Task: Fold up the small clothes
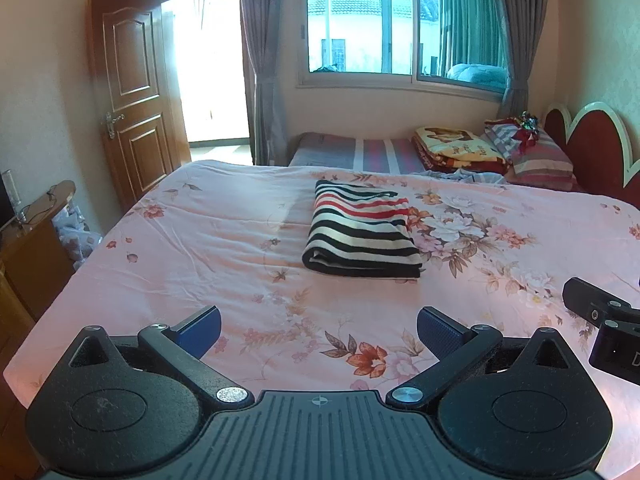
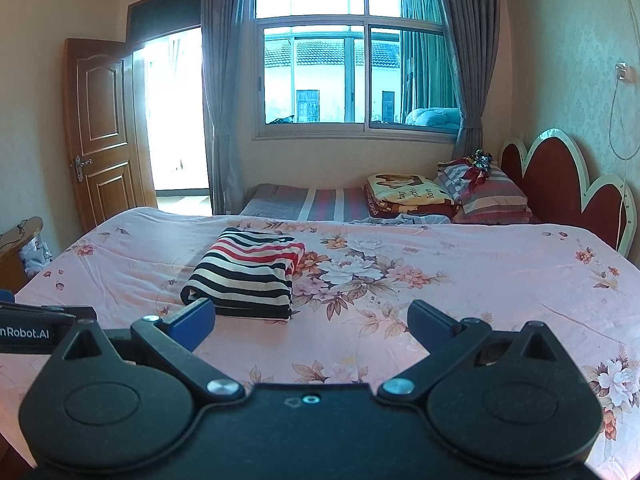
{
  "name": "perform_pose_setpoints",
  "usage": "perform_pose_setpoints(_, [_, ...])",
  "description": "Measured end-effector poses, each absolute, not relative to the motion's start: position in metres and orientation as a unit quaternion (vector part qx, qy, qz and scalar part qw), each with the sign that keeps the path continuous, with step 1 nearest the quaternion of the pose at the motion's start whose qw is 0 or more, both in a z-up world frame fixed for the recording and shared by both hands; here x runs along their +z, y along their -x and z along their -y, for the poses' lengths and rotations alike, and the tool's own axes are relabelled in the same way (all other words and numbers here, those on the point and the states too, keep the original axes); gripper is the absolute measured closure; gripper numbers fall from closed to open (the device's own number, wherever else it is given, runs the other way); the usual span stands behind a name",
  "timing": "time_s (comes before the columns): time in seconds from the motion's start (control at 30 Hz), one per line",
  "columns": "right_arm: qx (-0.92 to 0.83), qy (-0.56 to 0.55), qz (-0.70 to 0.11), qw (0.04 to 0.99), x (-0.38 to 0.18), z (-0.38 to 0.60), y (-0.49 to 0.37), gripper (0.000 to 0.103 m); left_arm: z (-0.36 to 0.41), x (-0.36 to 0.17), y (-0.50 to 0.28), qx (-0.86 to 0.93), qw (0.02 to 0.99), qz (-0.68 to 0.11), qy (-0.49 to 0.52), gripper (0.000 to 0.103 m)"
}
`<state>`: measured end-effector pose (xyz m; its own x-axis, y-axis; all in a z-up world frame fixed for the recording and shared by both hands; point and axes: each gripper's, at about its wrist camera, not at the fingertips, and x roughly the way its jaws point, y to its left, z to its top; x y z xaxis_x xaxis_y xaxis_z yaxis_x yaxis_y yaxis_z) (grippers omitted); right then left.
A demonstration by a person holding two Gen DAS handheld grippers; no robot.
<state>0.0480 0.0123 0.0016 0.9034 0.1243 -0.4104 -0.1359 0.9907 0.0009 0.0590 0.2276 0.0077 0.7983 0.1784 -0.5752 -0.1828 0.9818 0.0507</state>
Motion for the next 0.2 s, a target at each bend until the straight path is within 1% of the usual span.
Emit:
perform_pose_setpoints(0.1, [0.066,0.013,-0.214,0.975,0.001,-0.012,-0.055,0.001,-0.227,0.005,-0.067,0.088,0.952,-0.292,0.002,0.0])
perform_pose_setpoints(0.2, [0.063,0.011,-0.221,0.973,-0.003,-0.012,-0.064,0.001,-0.229,0.0,-0.086,0.087,0.948,-0.305,0.003,0.0])
